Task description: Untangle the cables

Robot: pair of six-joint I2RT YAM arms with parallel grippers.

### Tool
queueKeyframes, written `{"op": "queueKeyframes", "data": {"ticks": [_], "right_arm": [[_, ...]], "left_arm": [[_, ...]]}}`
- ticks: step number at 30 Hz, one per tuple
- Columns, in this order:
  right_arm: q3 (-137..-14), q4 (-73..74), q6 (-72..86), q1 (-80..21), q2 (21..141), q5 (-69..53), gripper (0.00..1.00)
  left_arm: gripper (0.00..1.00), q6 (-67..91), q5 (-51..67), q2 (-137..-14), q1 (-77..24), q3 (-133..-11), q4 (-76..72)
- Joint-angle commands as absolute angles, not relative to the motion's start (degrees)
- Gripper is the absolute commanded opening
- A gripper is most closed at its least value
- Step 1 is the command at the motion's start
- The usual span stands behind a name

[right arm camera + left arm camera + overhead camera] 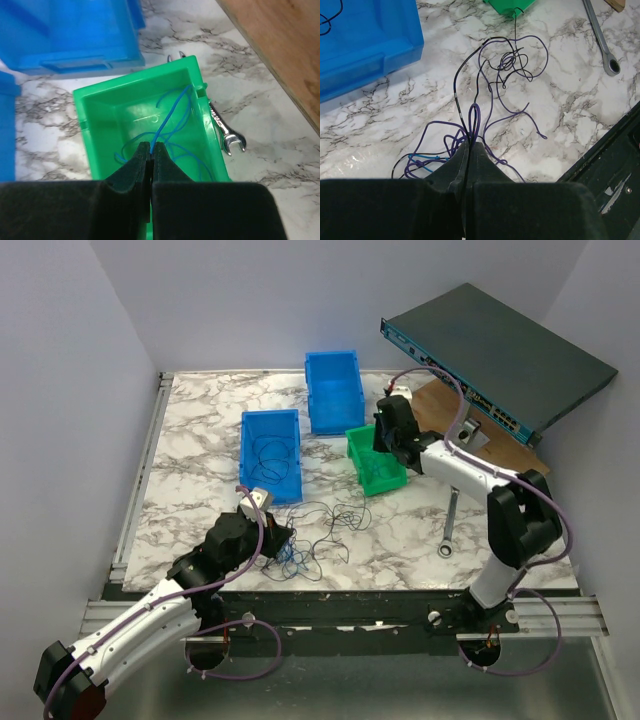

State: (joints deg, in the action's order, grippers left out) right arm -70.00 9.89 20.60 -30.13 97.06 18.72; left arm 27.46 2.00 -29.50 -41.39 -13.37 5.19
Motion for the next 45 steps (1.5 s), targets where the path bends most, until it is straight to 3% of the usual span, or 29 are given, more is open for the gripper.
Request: {"op": "queueKeyframes", "data": {"ticks": [1, 15, 23, 35, 42, 45], "right_arm": [[-69.3, 5.6, 22.1, -28.7, 103.0, 14.4, 0.01], [-69.8, 5.2, 23.4, -28.6, 110.1, 14.7, 0.01], [-66.3, 6.7, 23.4, -28.7, 101.4, 13.9, 0.30], [-60.9, 5.6, 23.3, -28.7, 91.6, 13.1, 0.46], [-56.0, 1.4, 23.0, -28.7, 85.7, 9.5, 0.64], [-55.3, 1.6, 22.9, -28.7, 83.9, 6.8, 0.77]], "left_arm": [[0.00, 27.5, 1.0, -29.0, -41.8, -13.0, 3.6], [0.00, 27.5, 1.2, -27.7, -41.8, -12.5, 3.5], [0.00, 27.5, 1.4, -27.8, -41.8, -12.5, 3.4], [0.00, 27.4, 1.4, -28.1, -41.7, -12.6, 3.4], [0.00, 27.4, 1.3, -27.8, -41.7, -12.5, 3.4], [0.00, 27.4, 1.2, -27.6, -41.8, -12.5, 3.4]]}}
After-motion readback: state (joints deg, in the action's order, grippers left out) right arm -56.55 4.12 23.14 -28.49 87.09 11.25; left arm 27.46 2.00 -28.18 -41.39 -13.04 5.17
